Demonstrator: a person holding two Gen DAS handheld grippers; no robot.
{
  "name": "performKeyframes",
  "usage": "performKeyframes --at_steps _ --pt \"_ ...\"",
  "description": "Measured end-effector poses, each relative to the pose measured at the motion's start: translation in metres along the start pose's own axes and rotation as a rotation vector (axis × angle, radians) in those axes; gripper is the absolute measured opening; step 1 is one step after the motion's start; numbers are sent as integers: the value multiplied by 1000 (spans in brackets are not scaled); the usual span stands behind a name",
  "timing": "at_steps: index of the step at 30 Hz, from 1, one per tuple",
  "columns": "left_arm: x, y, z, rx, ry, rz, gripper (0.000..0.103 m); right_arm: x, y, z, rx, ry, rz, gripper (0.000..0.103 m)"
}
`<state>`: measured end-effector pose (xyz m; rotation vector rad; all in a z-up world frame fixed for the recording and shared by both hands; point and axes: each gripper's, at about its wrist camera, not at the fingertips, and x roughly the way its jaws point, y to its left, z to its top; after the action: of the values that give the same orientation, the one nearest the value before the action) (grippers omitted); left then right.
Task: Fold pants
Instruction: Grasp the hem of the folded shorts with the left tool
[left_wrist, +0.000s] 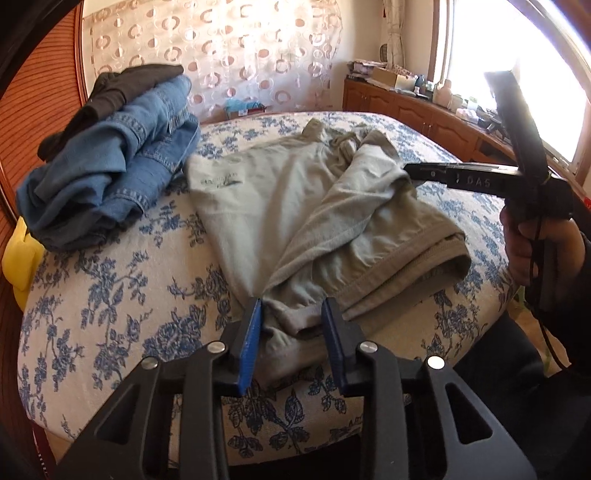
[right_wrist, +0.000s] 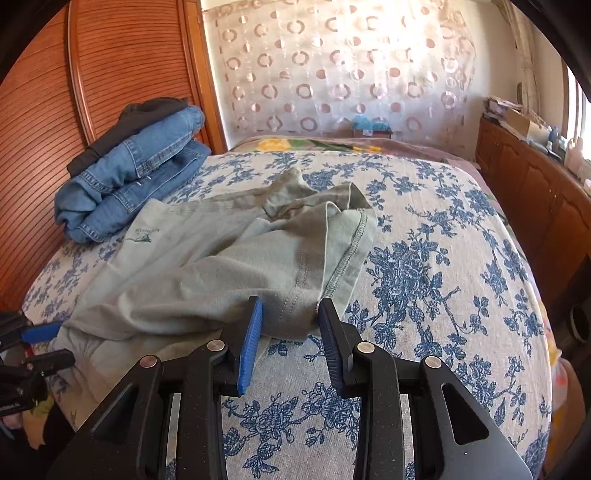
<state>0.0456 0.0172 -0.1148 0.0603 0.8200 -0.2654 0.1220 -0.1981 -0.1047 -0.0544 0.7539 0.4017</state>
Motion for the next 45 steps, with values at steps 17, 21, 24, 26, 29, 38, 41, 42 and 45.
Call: performKeyframes --at_steps 17,21,24,26,29,38,41,42,45 --pt "-22 1 2 -21 -78 -47 8 2 -1 -1 6 11 3 31" --pt "-20 -2 3 -8 -63 -56 10 2 -1 -2 5 11 3 31" --pt "-22 -5 4 3 -65 -63 15 2 -1 -2 6 12 3 31" --pt "-25 -9 4 11 -76 -79 16 2 -1 -2 6 12 4 31" --pt "-28 -13 5 26 -79 -83 16 2 -1 -2 6 12 3 31" --pt "-37 -12 5 17 -89 -86 20 3 -1 -2 6 13 3 31" --pt "-44 -13 3 19 -101 -89 21 2 -1 -2 7 12 4 31" --pt "-44 -14 3 23 -97 -85 21 3 -1 -2 7 12 4 31" --pt "-33 -12 0 15 -51 -59 21 3 -1 -2 7 12 3 31"
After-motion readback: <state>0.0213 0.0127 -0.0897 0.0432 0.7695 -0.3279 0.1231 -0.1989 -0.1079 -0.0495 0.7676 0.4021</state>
